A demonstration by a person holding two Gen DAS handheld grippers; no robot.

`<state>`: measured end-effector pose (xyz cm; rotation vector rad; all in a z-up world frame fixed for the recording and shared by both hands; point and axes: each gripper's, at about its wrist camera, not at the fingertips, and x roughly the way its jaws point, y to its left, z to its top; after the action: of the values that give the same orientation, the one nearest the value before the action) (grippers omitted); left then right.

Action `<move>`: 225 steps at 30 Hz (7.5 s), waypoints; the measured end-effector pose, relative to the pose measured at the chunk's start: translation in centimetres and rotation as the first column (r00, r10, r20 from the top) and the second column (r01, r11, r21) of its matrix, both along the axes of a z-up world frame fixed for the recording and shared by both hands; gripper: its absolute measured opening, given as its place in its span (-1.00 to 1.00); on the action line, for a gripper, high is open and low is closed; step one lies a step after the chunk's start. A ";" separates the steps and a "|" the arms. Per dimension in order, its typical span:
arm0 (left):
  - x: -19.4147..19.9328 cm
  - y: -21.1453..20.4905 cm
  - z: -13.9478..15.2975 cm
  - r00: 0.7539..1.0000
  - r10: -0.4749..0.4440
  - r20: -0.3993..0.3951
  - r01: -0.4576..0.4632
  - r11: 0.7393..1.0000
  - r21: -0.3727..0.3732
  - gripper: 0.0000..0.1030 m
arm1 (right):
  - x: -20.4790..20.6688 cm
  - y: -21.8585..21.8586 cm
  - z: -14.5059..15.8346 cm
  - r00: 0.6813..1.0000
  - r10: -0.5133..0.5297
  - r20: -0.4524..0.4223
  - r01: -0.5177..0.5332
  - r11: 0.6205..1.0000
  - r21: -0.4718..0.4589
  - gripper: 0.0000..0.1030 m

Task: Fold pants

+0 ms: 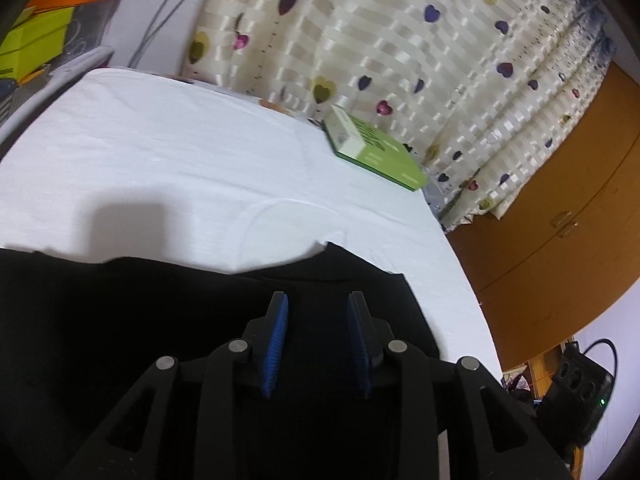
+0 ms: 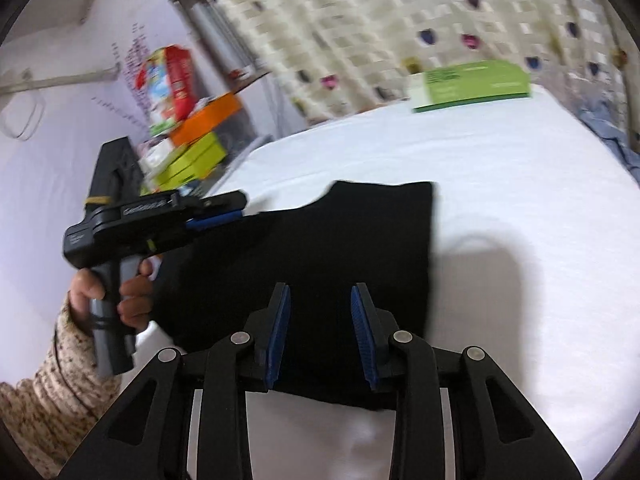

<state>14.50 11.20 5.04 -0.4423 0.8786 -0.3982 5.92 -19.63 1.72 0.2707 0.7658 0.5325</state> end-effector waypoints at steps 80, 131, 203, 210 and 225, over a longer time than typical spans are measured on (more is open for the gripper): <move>3.8 -22.7 -1.3 0.904 -0.284 -0.321 0.419 0.740 0.526 0.24 | -3.3 3.1 -1.0 0.984 0.093 0.154 -0.083 0.994 -0.070 -0.76; 4.2 -23.1 5.7 0.909 -0.402 -0.109 0.416 0.865 0.279 -0.76 | -3.9 -3.7 5.0 0.964 -0.151 0.220 0.163 0.986 -0.039 -0.79; -0.7 9.0 -3.0 0.998 -0.009 -0.060 0.019 0.987 0.163 -0.14 | -2.7 18.7 0.1 0.902 0.424 0.081 -0.416 0.904 -0.099 -0.47; -3.8 10.2 -2.2 0.998 0.058 -0.027 -0.054 0.992 0.112 -0.13 | -0.5 12.6 0.0 0.974 0.203 0.098 -0.178 0.960 -0.214 -0.47; -8.6 9.1 -1.7 0.996 0.082 0.019 -0.083 0.992 0.096 -0.13 | -2.2 10.1 -1.2 0.985 0.168 0.045 -0.149 0.948 -0.281 -0.46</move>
<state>5.85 20.28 3.30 -0.3850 0.8583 -0.2816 3.71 -9.49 0.51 -0.0701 0.7895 0.5758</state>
